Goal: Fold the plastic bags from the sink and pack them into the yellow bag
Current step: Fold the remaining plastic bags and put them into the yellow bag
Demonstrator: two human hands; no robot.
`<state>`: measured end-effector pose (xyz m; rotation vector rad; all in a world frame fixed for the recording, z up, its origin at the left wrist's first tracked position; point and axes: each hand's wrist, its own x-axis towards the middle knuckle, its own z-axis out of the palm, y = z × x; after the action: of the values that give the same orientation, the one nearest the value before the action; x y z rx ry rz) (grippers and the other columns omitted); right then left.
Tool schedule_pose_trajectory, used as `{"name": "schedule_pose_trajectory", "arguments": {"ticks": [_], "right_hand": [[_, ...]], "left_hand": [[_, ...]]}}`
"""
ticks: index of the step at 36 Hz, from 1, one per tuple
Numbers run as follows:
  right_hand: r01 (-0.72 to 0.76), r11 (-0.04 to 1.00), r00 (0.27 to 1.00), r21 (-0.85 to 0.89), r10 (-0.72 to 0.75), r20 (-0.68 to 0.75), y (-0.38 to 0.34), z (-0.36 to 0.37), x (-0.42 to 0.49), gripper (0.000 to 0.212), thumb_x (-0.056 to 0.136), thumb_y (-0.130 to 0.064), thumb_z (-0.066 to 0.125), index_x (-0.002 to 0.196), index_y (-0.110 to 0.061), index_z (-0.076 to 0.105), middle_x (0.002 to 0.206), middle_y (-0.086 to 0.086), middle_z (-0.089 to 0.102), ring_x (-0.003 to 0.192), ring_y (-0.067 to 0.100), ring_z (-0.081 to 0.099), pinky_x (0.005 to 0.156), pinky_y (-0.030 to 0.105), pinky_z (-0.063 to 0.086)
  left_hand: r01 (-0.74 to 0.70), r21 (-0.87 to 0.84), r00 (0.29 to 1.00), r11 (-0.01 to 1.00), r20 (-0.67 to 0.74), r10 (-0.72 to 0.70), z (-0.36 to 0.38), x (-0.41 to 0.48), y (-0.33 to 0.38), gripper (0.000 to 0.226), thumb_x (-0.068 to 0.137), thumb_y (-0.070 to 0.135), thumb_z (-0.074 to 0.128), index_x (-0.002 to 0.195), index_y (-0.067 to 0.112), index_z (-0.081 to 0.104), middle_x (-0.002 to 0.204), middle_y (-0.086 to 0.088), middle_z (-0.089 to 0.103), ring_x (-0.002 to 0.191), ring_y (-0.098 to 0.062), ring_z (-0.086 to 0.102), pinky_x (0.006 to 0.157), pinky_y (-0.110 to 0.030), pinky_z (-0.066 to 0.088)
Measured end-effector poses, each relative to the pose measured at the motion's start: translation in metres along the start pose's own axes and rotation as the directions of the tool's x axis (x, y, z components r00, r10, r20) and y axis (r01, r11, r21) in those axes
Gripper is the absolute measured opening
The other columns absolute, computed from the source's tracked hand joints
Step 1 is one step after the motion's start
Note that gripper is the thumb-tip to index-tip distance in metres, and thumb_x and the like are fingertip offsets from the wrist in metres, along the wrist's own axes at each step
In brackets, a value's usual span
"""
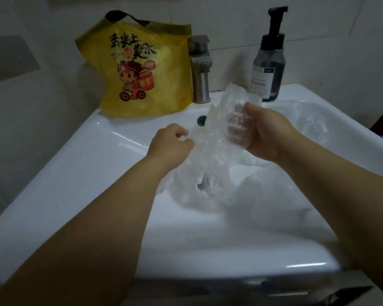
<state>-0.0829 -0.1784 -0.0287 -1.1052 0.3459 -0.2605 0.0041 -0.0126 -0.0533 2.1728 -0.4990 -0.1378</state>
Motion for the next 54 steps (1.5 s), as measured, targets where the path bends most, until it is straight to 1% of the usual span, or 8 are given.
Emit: {"name": "schedule_pose_trajectory", "arguments": {"ticks": [4,15,26,33,41,46,51,54], "right_hand": [[-0.046,0.999,0.998,0.02,0.045,0.04,0.004,0.003,-0.005,0.029,0.101,-0.018,0.04,0.121,-0.004,0.057,0.097,0.011,0.065,0.093,0.024,0.063,0.094,0.04,0.05],[-0.108,0.993,0.97,0.049,0.095,0.222,0.009,0.021,-0.019,0.031,0.097,-0.023,0.04,0.108,-0.003,0.062,0.107,0.014,0.065,0.103,0.029,0.061,0.1,0.041,0.043],[0.024,0.867,0.986,-0.497,-0.101,-0.129,0.025,0.023,-0.011,0.022,0.095,-0.001,0.049,0.115,-0.005,0.056,0.099,0.011,0.058,0.094,0.027,0.059,0.09,0.046,0.054],[0.051,0.839,0.957,-0.542,0.113,0.266,0.019,0.032,-0.022,0.057,0.074,-0.03,0.075,0.125,-0.019,0.052,0.124,0.005,0.061,0.117,0.028,0.056,0.108,0.052,0.036],[-0.06,0.96,0.933,-0.274,0.151,0.327,-0.017,0.036,-0.012,0.062,0.089,-0.064,0.038,0.109,-0.011,0.065,0.096,0.006,0.073,0.09,0.025,0.07,0.078,0.039,0.052],[0.024,0.801,0.945,-0.598,0.178,0.276,0.003,0.043,-0.004,0.046,0.081,-0.049,0.063,0.111,-0.015,0.061,0.103,0.006,0.07,0.094,0.023,0.068,0.088,0.043,0.054],[0.127,0.75,0.951,-0.649,0.094,0.295,0.012,0.047,-0.003,0.02,0.086,-0.02,0.068,0.103,-0.015,0.06,0.101,0.008,0.068,0.093,0.025,0.067,0.085,0.037,0.055],[0.14,0.783,0.981,-0.606,-0.027,0.192,0.012,0.049,0.004,0.016,0.091,-0.014,0.062,0.106,-0.01,0.065,0.088,0.005,0.068,0.082,0.023,0.066,0.079,0.036,0.054]], "left_hand": [[-0.069,-0.23,0.993,0.971,0.073,0.088,0.001,-0.014,0.01,0.06,0.085,0.011,0.064,0.14,0.024,0.046,0.136,0.006,0.049,0.126,-0.011,0.045,0.089,-0.024,0.038],[0.185,-0.665,0.973,0.723,0.23,-0.038,-0.002,-0.022,0.017,0.014,0.096,0.03,0.058,0.089,0.019,0.063,0.066,0.008,0.068,0.065,-0.008,0.061,0.063,-0.024,0.048],[0.165,-0.861,0.923,0.481,-0.037,-0.382,-0.023,-0.01,0.003,0.034,0.102,0.008,0.042,0.131,0.015,0.057,0.133,-0.013,0.059,0.119,-0.03,0.059,0.088,-0.033,0.05],[0.094,-0.823,0.954,0.56,-0.086,-0.287,-0.024,-0.009,0.003,0.044,0.091,-0.012,0.039,0.111,0.016,0.065,0.121,-0.01,0.065,0.1,-0.023,0.066,0.071,-0.028,0.058],[0.005,-0.677,0.96,0.736,-0.204,-0.194,-0.025,-0.003,0.0,0.036,0.092,-0.006,0.044,0.104,0.021,0.064,0.111,-0.007,0.069,0.105,-0.027,0.066,0.094,-0.045,0.054],[-0.039,-0.692,0.977,0.721,-0.178,-0.118,-0.027,0.002,0.004,0.041,0.086,-0.016,0.049,0.103,0.019,0.061,0.115,-0.004,0.064,0.097,-0.024,0.064,0.059,-0.026,0.053],[-0.02,-0.675,0.993,0.738,-0.101,-0.066,-0.025,0.012,0.004,0.036,0.087,-0.01,0.054,0.11,0.016,0.065,0.115,-0.008,0.065,0.101,-0.032,0.065,0.083,-0.049,0.055],[-0.001,-0.703,0.994,0.711,-0.078,-0.076,-0.029,0.017,0.003,0.028,0.091,0.0,0.056,0.109,0.018,0.067,0.1,-0.007,0.071,0.077,-0.022,0.065,0.072,-0.037,0.053]]}}
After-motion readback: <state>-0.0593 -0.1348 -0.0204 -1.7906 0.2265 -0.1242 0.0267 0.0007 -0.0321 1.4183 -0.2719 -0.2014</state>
